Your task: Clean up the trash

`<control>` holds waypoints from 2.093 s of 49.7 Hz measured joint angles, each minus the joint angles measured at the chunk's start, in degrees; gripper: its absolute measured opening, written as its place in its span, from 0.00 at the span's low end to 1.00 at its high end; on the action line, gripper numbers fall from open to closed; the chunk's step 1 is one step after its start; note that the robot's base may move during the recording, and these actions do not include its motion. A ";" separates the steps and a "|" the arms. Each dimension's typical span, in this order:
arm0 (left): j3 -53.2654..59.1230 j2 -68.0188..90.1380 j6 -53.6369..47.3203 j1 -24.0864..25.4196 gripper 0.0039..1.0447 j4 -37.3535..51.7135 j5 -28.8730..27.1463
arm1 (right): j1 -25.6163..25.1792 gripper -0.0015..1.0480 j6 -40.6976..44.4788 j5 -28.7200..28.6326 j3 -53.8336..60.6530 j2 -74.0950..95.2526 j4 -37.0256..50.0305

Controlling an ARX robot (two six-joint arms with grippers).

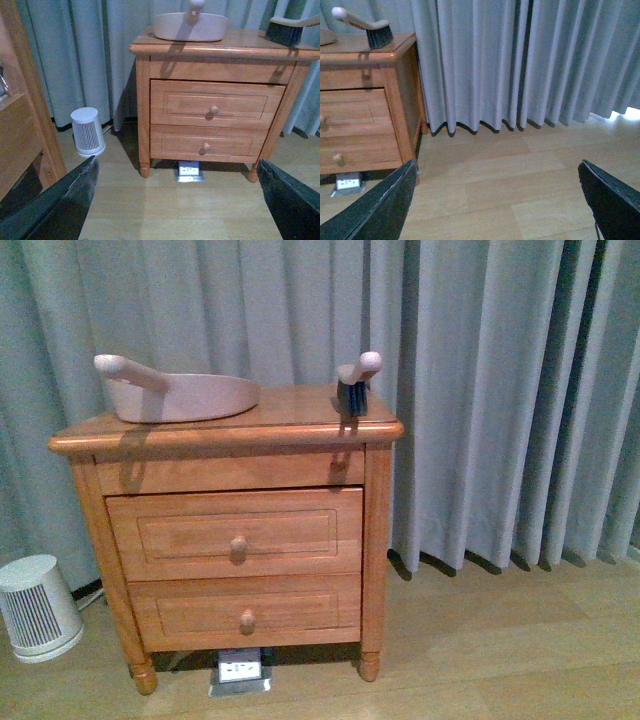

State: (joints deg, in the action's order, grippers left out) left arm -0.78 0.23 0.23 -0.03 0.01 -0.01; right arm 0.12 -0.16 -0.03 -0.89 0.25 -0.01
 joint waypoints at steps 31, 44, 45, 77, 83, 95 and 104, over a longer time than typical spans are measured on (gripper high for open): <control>0.00 0.00 0.00 0.00 0.93 0.00 0.00 | 0.00 0.93 0.00 0.00 0.00 0.00 0.00; 0.00 0.00 0.00 -0.02 0.93 0.00 0.00 | 0.00 0.93 0.00 0.00 0.00 0.00 0.00; 0.00 0.00 0.00 -0.02 0.93 0.00 0.00 | 0.00 0.93 0.00 0.00 0.00 0.00 0.00; 0.00 0.00 -0.02 0.00 0.93 -0.02 0.02 | 0.00 0.93 0.00 0.00 0.00 0.02 0.00; 0.00 0.00 -0.02 -0.02 0.93 -0.02 0.02 | 0.00 0.93 0.00 0.00 0.00 0.02 0.00; -4.35 7.61 4.68 -1.33 0.93 -7.67 -7.61 | 0.00 0.93 0.00 0.15 0.00 0.02 0.00; -18.49 30.64 2.86 0.04 0.93 -4.81 -5.92 | 0.00 0.93 0.00 0.00 0.00 0.02 0.00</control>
State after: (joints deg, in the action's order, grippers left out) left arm -19.27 30.87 3.09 0.01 -4.80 -5.93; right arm 0.12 -0.16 -0.03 -0.89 0.27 -0.01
